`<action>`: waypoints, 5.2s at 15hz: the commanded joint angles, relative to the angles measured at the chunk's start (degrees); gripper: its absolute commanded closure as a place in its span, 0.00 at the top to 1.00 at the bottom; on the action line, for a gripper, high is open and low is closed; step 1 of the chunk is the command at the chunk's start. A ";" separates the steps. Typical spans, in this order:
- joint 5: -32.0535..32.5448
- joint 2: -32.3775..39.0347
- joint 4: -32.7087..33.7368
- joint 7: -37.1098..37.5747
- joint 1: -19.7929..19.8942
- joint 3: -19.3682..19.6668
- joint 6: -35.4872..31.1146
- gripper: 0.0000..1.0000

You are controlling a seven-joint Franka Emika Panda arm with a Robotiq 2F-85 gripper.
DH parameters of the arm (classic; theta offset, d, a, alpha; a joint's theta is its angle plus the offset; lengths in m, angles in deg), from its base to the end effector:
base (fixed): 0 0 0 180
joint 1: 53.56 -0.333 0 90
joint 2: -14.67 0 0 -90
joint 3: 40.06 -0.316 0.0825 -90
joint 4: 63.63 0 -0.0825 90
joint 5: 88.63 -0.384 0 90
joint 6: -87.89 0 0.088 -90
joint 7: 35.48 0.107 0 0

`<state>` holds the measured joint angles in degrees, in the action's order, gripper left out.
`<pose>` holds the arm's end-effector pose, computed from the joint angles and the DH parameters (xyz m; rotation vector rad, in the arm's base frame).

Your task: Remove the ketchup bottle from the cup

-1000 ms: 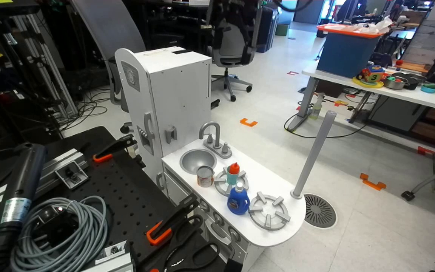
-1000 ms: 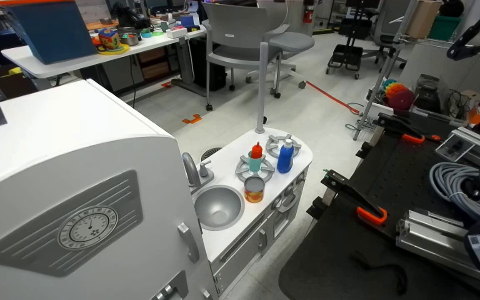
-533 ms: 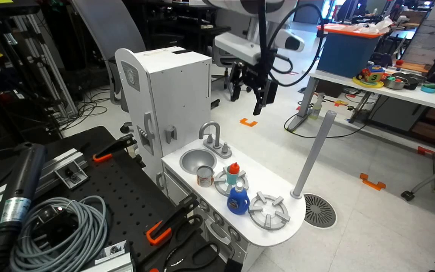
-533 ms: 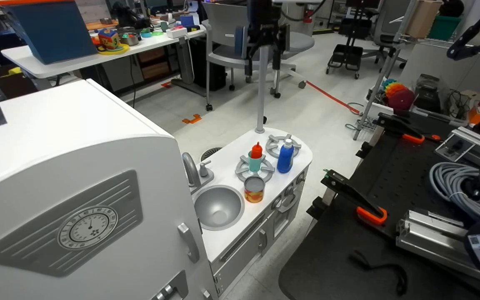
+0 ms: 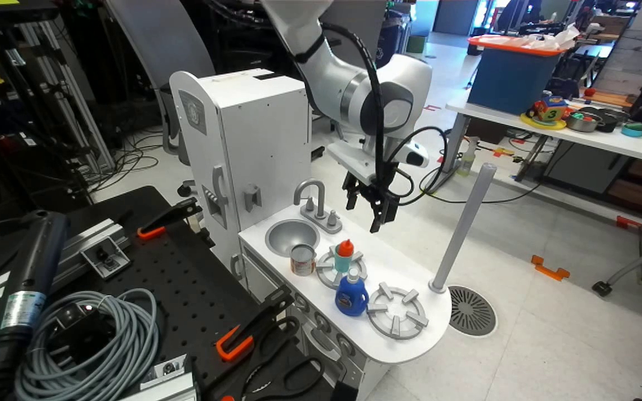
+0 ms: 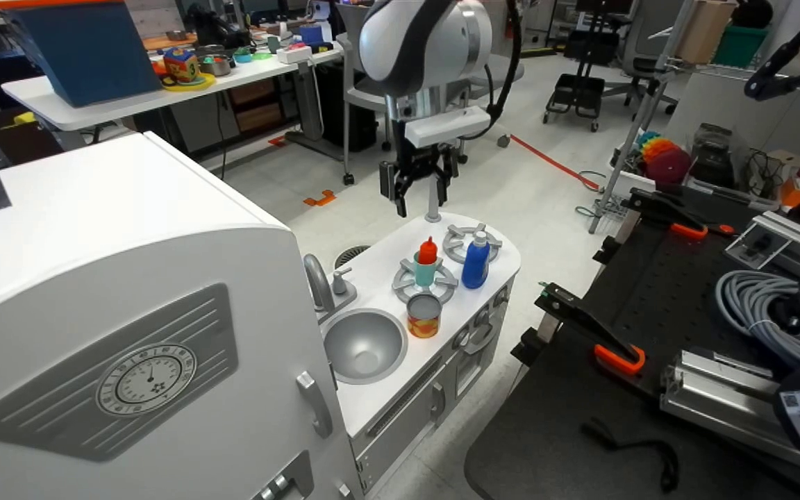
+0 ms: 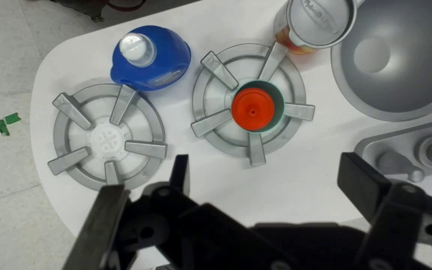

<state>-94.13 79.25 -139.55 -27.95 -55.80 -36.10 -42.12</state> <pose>0.6963 -0.0099 0.0302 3.1068 -0.3056 -0.2812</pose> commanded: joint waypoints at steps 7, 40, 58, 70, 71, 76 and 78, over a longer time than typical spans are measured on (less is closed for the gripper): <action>2.76 15.70 16.30 1.09 -0.82 -1.18 3.48 1.00; -0.17 2.72 -2.78 3.41 -0.31 -1.74 -2.65 0.13; -7.59 -10.69 -6.45 4.60 8.12 -2.39 -0.45 0.13; -5.98 13.03 23.11 6.79 9.00 -2.38 5.36 0.13; -6.16 15.12 26.13 6.92 8.84 -2.20 7.09 0.13; -5.79 23.15 38.45 8.41 8.64 -1.61 14.24 0.13; -5.48 25.44 41.86 8.46 8.57 -1.37 15.93 0.13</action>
<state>-100.37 99.06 -107.39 -21.03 -47.20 -37.90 -30.62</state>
